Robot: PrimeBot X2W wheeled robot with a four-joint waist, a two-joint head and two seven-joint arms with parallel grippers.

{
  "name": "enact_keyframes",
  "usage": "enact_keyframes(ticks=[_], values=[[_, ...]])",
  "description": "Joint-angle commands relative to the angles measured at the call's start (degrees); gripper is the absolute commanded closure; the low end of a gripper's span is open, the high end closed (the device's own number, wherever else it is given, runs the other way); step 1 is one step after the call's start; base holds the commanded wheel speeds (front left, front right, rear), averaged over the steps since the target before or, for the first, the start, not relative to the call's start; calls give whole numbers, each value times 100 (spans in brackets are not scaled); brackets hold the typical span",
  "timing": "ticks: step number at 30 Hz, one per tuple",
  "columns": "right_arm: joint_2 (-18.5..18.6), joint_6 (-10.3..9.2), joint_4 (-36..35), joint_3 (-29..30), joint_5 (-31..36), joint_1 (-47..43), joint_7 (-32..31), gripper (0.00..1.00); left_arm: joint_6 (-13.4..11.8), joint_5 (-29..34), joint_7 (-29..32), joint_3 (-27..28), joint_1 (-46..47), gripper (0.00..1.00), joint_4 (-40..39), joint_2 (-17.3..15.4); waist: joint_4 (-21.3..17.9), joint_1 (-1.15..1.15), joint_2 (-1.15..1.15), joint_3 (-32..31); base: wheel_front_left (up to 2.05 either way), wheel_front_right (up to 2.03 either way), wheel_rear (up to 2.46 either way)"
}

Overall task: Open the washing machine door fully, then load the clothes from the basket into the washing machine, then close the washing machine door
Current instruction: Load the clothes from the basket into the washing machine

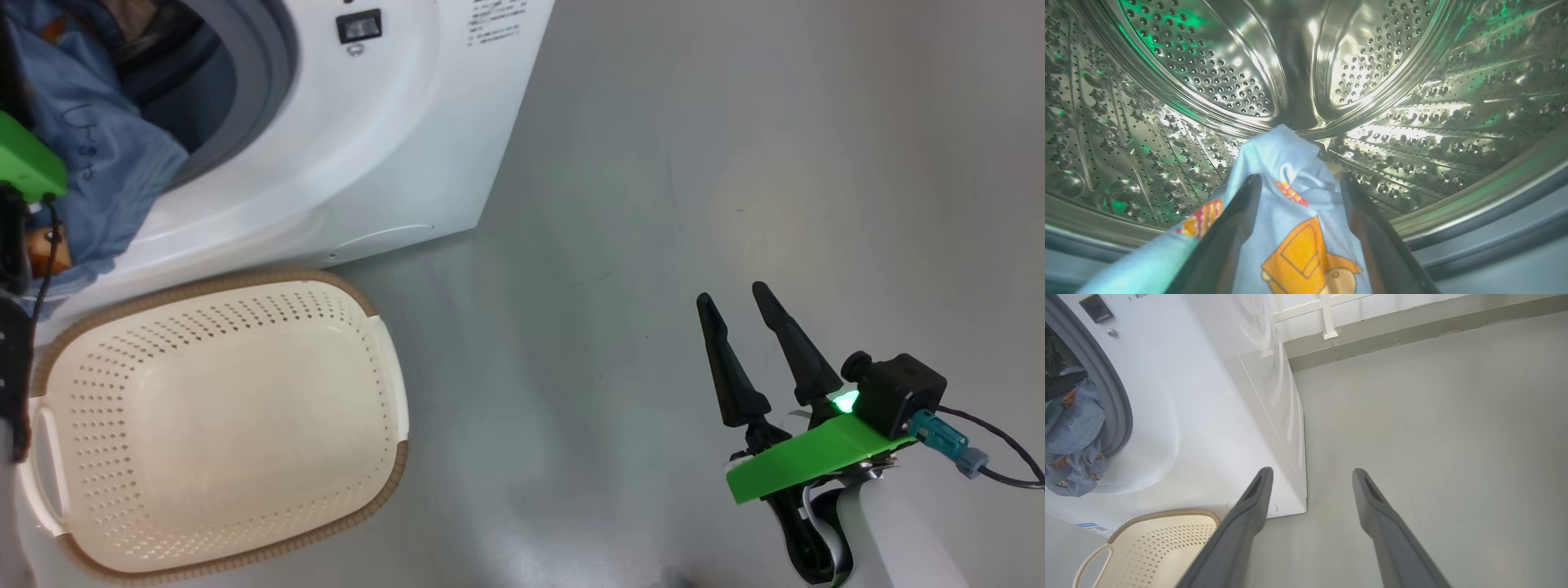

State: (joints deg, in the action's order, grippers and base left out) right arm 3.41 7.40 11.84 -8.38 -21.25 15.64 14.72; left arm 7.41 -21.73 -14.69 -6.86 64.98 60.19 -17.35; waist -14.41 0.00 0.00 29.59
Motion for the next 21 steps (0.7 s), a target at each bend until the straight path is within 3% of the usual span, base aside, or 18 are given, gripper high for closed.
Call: enact_keyframes(ticks=[1,7,13,21], values=[[-27,9,-98,-106,44,-1,28,0,7,-78,-30,7,159,0,-38,-305,28,0,0,-24,0,0,0],[-29,9,-77,-112,50,2,28,0,7,-332,-30,-275,209,0,82,-294,101,0,0,-99,0,0,0],[-6,9,-68,-104,58,-16,28,0,7,-600,-30,-339,-14,0,-300,-257,202,0,0,-179,0,0,0],[62,9,-53,-88,60,-51,28,0,7,-713,-30,34,-701,0,-1138,-74,329,0,0,-323,0,0,0]])
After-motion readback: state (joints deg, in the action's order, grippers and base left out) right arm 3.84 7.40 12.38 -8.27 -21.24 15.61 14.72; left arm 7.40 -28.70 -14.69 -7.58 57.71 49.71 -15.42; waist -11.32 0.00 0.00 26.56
